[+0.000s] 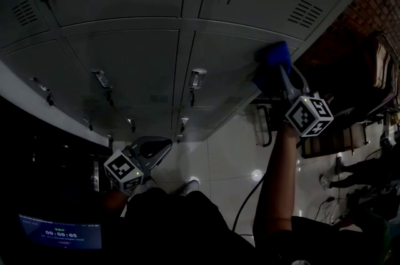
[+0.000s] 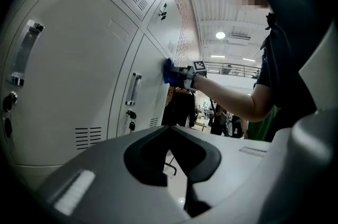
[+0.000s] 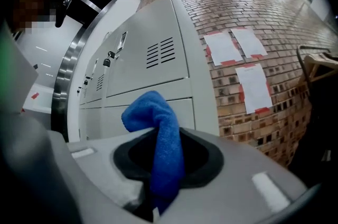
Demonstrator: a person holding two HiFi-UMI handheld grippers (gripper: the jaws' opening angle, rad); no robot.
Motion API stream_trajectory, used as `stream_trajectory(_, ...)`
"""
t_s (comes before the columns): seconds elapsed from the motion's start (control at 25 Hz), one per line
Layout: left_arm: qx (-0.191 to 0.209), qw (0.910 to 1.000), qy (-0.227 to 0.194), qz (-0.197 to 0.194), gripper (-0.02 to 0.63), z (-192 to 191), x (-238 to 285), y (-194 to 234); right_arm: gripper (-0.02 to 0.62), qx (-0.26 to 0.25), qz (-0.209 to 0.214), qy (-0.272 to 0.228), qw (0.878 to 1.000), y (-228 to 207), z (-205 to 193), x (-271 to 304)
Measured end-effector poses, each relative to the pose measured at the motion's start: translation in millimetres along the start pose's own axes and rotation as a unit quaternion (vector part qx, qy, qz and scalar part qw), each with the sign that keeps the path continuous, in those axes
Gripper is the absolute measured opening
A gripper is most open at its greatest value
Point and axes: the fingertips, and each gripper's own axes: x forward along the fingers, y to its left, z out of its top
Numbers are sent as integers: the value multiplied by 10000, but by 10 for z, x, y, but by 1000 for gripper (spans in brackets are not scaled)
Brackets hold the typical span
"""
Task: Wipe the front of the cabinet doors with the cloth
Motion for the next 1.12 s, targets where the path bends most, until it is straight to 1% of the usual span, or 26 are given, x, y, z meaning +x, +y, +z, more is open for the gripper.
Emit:
stream_trajectory(0.2,-6,10000,16,-53,2,-12,56,-41,83,5,-410,-80,9991,-337,23,-157)
stream_trajectory(0.32,-2,10000,16,-55,2,-15,62,-51,83,25,-557,-105,9984,-465,19,-207)
stream_trajectory(0.44,5,10000,35,-43,2,-20,30,-51,83,-26,-601,-104,9981,-462,18,-225)
stream_trajectory(0.56,16,10000,18,-34,2,-9,-66,-49,83,-57,-575,-171,9982,-327,43,-276)
stream_trajectory(0.68,11,10000,8,4,2,-9,-135,-26,83,-70,-407,-242,9989,-100,62,-297)
stream_trajectory(0.76,8,10000,-5,24,2,-12,-170,-11,83,-75,-205,-264,9994,126,66,-280)
stream_trajectory(0.96,23,9999,-93,52,2,0,-314,-6,83,-76,524,-219,9984,880,7,-69)
stream_trajectory(1.12,1,9998,-104,156,2,-9,-491,15,83,-42,1016,-5,9948,1389,-224,197)
